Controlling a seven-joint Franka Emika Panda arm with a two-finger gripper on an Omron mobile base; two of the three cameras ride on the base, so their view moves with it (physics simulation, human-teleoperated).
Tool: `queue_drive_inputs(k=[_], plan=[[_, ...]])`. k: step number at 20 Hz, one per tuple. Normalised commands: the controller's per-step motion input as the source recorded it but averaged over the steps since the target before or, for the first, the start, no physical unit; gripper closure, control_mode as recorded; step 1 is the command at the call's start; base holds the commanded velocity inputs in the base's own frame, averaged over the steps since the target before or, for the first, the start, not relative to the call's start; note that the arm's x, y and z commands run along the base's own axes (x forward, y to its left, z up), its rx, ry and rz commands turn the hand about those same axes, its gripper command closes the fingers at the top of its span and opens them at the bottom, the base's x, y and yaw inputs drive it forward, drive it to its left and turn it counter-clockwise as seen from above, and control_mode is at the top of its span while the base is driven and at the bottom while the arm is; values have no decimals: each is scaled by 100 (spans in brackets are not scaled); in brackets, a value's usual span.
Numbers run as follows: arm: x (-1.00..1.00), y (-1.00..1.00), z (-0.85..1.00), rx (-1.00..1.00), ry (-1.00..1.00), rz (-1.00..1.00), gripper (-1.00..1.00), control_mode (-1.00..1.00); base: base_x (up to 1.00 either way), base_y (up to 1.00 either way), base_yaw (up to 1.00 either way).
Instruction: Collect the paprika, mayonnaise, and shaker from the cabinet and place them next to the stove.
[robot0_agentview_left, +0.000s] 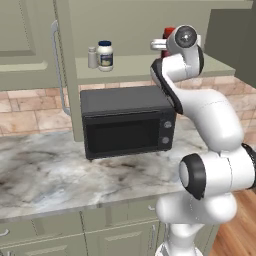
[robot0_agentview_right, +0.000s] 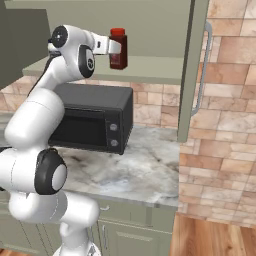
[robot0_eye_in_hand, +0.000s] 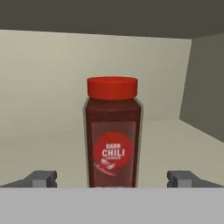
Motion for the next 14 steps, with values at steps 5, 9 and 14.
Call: queue_drive_inputs(k=[5, 9, 14], plan=[[27, 0, -2, -1, 0, 0, -100, -100, 0, 0, 0], [15, -4, -3, 0, 0, 0, -100, -100, 0, 0, 0], [0, -19, -3, 0, 0, 0, -100, -100, 0, 0, 0]])
